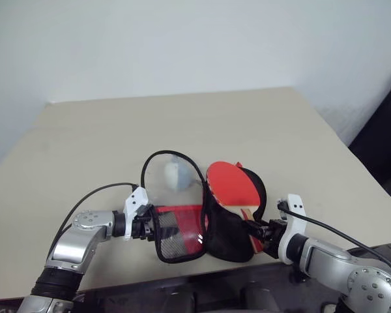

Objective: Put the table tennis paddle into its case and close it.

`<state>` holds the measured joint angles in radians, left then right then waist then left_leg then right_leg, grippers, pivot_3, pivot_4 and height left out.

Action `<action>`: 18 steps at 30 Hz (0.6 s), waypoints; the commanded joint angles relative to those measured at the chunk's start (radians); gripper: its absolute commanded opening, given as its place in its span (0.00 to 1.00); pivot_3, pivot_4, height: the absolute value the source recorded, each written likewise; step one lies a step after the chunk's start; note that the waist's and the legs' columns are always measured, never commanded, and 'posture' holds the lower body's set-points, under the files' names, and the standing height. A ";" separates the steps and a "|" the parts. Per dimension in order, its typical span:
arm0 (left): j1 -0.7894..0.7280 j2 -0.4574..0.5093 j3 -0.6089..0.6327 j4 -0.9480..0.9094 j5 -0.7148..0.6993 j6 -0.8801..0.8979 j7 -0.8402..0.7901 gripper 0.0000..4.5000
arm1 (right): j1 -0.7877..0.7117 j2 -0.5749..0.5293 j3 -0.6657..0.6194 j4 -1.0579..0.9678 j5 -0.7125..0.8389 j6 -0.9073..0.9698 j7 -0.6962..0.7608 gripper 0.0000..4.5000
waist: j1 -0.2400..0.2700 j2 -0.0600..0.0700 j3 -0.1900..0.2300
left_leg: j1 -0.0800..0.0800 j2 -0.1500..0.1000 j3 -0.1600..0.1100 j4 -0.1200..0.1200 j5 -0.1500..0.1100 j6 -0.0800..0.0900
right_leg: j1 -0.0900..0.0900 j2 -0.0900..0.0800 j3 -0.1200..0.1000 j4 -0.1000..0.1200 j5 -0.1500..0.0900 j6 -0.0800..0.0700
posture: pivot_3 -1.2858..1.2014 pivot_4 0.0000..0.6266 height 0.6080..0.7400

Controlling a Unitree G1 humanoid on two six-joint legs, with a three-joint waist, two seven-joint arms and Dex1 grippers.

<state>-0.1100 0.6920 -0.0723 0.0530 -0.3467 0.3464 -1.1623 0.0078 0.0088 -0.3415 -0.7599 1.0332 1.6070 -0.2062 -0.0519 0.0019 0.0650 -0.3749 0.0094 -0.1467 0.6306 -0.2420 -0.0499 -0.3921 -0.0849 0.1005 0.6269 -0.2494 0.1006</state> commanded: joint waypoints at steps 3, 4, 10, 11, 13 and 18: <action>-0.011 0.009 0.005 -0.010 0.008 -0.001 0.003 0.88 | -0.030 0.000 -0.048 0.034 0.015 0.007 -0.077 0.25 | 0.001 -0.001 -0.001 | 0.001 0.000 0.000 0.000 0.000 0.000 | 0.001 0.000 0.000 0.000 0.000 0.000 | 0.52 0.00 1.00; -0.012 0.009 0.005 -0.009 0.008 0.000 0.004 0.88 | -0.028 -0.002 -0.047 0.033 0.018 0.007 -0.085 0.25 | 0.001 -0.001 -0.001 | 0.001 0.000 0.000 0.000 0.000 0.000 | 0.001 0.000 0.000 0.000 0.000 0.000 | 0.52 0.00 1.00; -0.014 0.000 0.001 -0.033 0.005 0.018 0.019 0.88 | -0.035 -0.006 -0.051 0.039 0.030 0.007 -0.121 0.25 | 0.002 -0.001 -0.001 | 0.001 0.000 0.000 0.000 0.000 0.000 | 0.001 0.000 0.000 0.000 0.000 0.000 | 0.52 0.00 1.00; -0.016 -0.002 0.000 -0.037 0.004 0.022 0.022 0.88 | -0.036 -0.010 -0.052 0.043 0.027 0.007 -0.127 0.25 | 0.002 -0.001 -0.001 | 0.000 0.000 0.000 0.000 0.000 0.000 | 0.001 0.000 0.000 0.000 0.000 0.000 | 0.52 0.00 1.00; -0.020 -0.004 0.001 -0.041 0.003 0.026 0.026 0.88 | -0.035 -0.020 -0.050 0.051 0.019 0.007 -0.136 0.25 | 0.003 -0.001 -0.002 | 0.001 0.000 0.000 0.001 0.000 0.000 | 0.001 0.000 0.000 0.000 0.000 0.000 | 0.52 0.00 1.00; -0.033 -0.004 0.004 -0.044 0.001 0.039 0.034 0.88 | -0.036 -0.047 -0.049 0.067 -0.009 0.007 -0.147 0.25 | 0.005 -0.001 -0.002 | 0.001 0.000 -0.001 0.001 0.000 0.001 | 0.002 0.000 -0.001 0.000 0.000 -0.001 | 0.52 0.00 1.00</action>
<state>-0.1215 0.6868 -0.0763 0.0392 -0.3433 0.3832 -1.1324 -0.0299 -0.0134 -0.3489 -0.7170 1.0791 1.6073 -0.3022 -0.0468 0.0011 0.0627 -0.3744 0.0094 -0.1475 0.6318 -0.2416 -0.0494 -0.3902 -0.0849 0.0998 0.6264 -0.2500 0.0994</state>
